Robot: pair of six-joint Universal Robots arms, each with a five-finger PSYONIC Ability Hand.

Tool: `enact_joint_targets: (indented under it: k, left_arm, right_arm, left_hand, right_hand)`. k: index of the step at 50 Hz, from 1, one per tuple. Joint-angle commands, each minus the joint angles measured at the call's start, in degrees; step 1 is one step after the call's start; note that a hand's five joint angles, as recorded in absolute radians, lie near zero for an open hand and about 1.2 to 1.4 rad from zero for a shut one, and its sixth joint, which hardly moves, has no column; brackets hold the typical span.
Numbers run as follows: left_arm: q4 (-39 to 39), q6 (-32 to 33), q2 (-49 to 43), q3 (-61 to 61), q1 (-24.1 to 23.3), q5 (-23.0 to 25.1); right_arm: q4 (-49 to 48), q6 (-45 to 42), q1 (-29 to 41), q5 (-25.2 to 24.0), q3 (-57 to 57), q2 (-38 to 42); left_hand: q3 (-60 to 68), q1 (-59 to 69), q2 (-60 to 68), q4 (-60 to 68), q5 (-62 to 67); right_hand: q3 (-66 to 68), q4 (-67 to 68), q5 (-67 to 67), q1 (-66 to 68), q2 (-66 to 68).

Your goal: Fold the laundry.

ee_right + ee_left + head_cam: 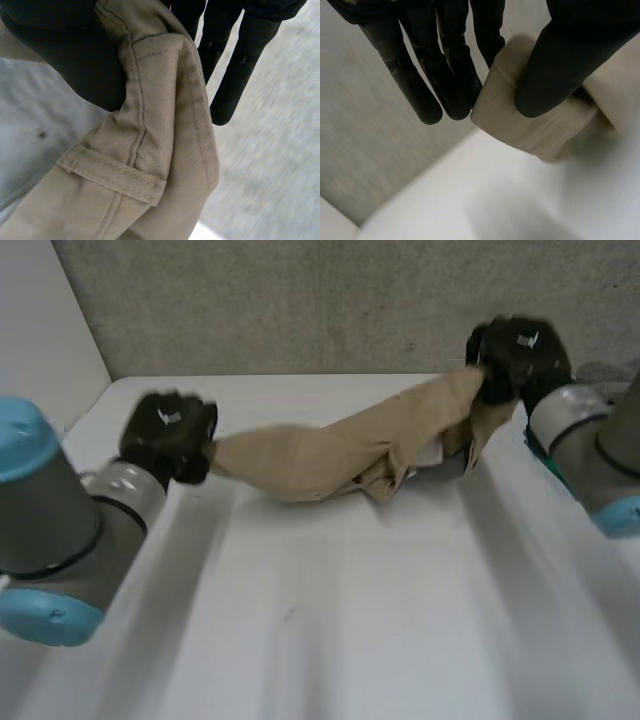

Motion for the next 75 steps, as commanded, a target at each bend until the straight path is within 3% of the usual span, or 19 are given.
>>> enact_joint_targets:
  k: [1,8,10,11,12,13,18,26,34,41,43,51,65,67,68,69,72,75]
  left_arm:
    - [0.2,-2.1,6.1,-0.1,-3.0,0.6]
    - [0.5,-2.2,3.2,0.0,-4.5,0.6]
    - [0.2,-2.5,1.3,0.6,-4.6,0.4]
    - [0.1,-2.5,0.9,1.1,-4.5,0.5]
    - [0.0,-2.5,-0.2,1.8,-4.4,0.4]
    - [-0.1,-2.5,-0.5,2.0,-4.4,0.4]
    - [-1.8,-2.2,-2.3,4.0,-4.6,0.4]
    - [-5.0,-2.2,-3.4,7.2,-5.7,0.2]
    - [-5.4,-1.5,-3.0,8.9,-6.3,0.2]
    - [-5.4,-1.5,-2.2,10.1,-6.8,0.2]
    - [-5.5,-1.7,-2.2,10.6,-7.0,0.2]
    - [-5.5,-1.7,-2.2,10.8,-7.4,-0.1]
    - [-5.5,-1.7,-2.1,10.9,-7.1,-0.2]
    - [-5.5,-1.7,-2.1,10.9,-7.0,-0.2]
    - [-5.5,-1.7,-2.1,10.9,-6.9,-0.2]
    - [-5.5,-1.6,-2.2,10.9,-6.8,-0.2]
    - [-5.6,-1.4,-2.2,10.9,-6.7,-0.5]
    - [-6.2,-0.7,-1.2,10.9,-6.2,-1.2]
  right_arm:
    - [-11.5,3.6,0.2,1.9,-19.1,15.5]
    - [-15.0,3.5,0.6,5.6,-35.5,32.1]
    - [-14.8,3.3,0.6,7.0,-40.1,36.7]
    - [-14.7,3.1,0.4,7.5,-41.5,38.0]
    - [-13.7,2.2,0.1,8.8,-43.8,40.5]
    - [-12.7,1.5,0.1,9.6,-45.0,41.4]
    - [-1.6,-3.2,0.0,14.1,-48.8,40.5]
    - [22.9,-16.6,1.3,15.7,-38.5,20.4]
    - [27.6,-25.4,2.4,14.4,-16.0,2.8]
    - [31.9,-25.4,4.7,11.5,2.2,-2.4]
    - [31.5,-25.2,5.1,10.5,7.0,-2.6]
    - [22.4,-21.2,6.2,7.0,14.2,1.5]
    - [11.3,-15.7,7.1,8.5,12.2,9.6]
    - [10.2,-15.7,7.1,8.7,12.1,9.8]
    - [9.8,-15.7,7.1,8.8,12.0,9.6]
    - [8.8,-15.8,7.0,9.1,12.0,9.2]
    - [8.0,-15.5,7.1,9.5,12.8,7.7]
    - [7.9,-15.7,7.4,9.5,13.6,1.3]
  left_hand:
    - [11.9,13.0,11.6,11.3,13.8]
    - [11.9,13.0,11.6,11.3,13.8]
    - [11.9,13.0,11.6,11.3,13.8]
    - [11.9,13.0,11.6,11.3,13.8]
    - [11.9,13.0,11.6,11.3,13.8]
    - [11.9,13.0,11.6,11.3,13.8]
    - [11.9,13.0,11.6,11.3,13.8]
    - [11.9,13.0,11.6,11.3,13.8]
    - [11.9,13.0,11.6,11.3,13.8]
    - [11.9,13.0,11.6,11.3,13.8]
    - [11.9,13.0,11.6,11.3,13.8]
    - [11.9,13.0,11.6,11.3,13.8]
    - [11.9,13.0,11.6,11.3,13.8]
    - [11.9,13.0,11.6,11.3,13.8]
    - [11.9,13.0,11.6,11.3,13.8]
    - [11.9,13.0,11.6,11.3,13.8]
    - [11.9,13.0,11.6,11.3,13.8]
    - [11.9,13.0,11.6,11.3,13.8]
  right_hand:
    - [12.6,11.3,13.7,15.5,12.5]
    - [12.6,11.3,13.7,15.5,12.5]
    - [-6.1,-7.4,-5.1,-3.2,-6.2]
    - [-20.6,-21.8,-19.5,-17.7,-20.7]
    - [-51.0,-52.3,-50.0,-48.1,-51.1]
    - [-57.4,-58.7,-56.3,-54.5,-57.5]
    - [-57.4,-58.7,-56.3,-54.5,-57.5]
    - [-57.4,-58.7,-56.3,-54.5,-57.5]
    - [-57.4,-58.7,-56.3,-54.5,-57.5]
    - [-50.8,-52.1,-49.8,-47.9,-50.9]
    - [-40.7,-42.0,-39.7,-37.8,-40.9]
    - [-27.8,-29.1,-26.7,-24.9,-27.9]
    - [-18.4,-19.7,-17.3,-15.5,-18.5]
    - [-5.3,-6.6,-4.3,-2.4,-5.4]
    - [8.9,7.6,10.0,11.8,8.8]
    - [12.6,11.3,13.6,15.5,12.5]
    - [12.6,11.3,13.7,15.5,12.5]
    - [12.6,11.3,13.7,15.5,12.5]
